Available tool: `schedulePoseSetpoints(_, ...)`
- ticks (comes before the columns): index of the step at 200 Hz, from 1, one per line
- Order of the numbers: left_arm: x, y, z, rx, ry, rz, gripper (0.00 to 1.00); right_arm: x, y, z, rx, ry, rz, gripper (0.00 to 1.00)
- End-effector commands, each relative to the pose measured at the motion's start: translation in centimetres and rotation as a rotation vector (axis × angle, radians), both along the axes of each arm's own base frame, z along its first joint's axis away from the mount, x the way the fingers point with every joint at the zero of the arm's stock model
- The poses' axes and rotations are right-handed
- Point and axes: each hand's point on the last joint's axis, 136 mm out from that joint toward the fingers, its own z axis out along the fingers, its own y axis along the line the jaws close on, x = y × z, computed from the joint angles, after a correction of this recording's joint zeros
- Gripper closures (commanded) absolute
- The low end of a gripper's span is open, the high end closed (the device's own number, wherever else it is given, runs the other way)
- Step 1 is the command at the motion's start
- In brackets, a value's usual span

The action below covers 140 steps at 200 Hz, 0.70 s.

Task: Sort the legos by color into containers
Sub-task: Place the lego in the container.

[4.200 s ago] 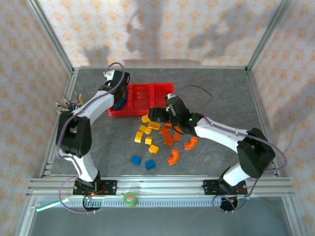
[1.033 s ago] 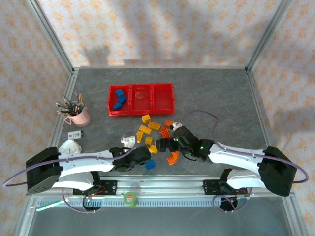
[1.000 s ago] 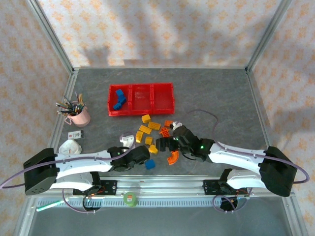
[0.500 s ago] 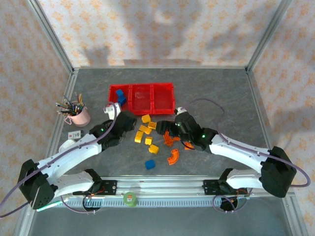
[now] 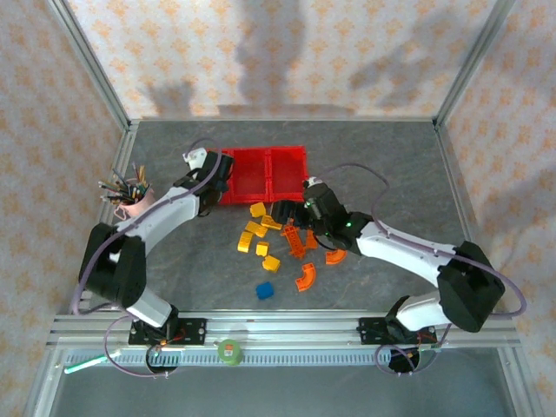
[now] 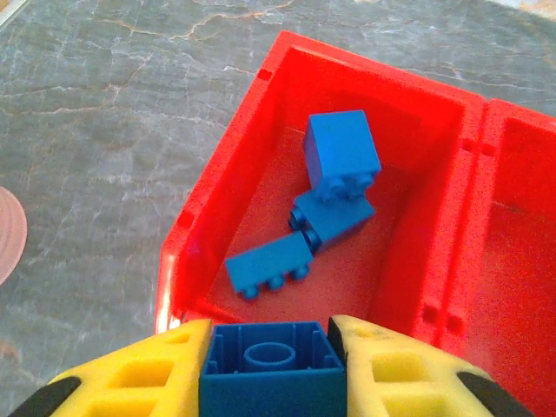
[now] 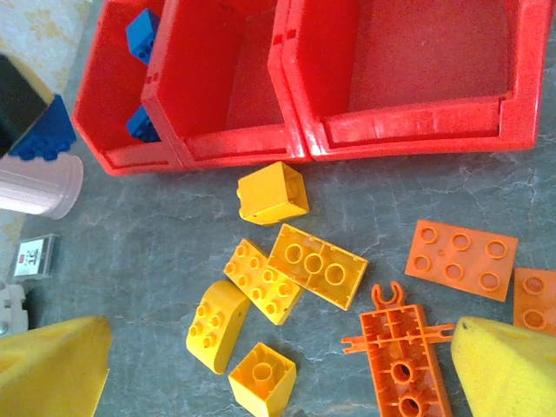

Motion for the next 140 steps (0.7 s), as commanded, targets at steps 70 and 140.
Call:
schedulePoseSetpoints(70, 6.2, 2.9, -2.6, 0.142, 0.076, 0.048, 0.65, 1.4, 0.9, 1.5, 0.022, -0.051, 0.028, 0.00)
schedulePoseSetpoints(140, 7.3, 2.6, -0.2, 0.140, 0.062, 0.032, 0.50, 1.6, 0.9, 2.2, 0.021, -0.062, 0.035, 0.00)
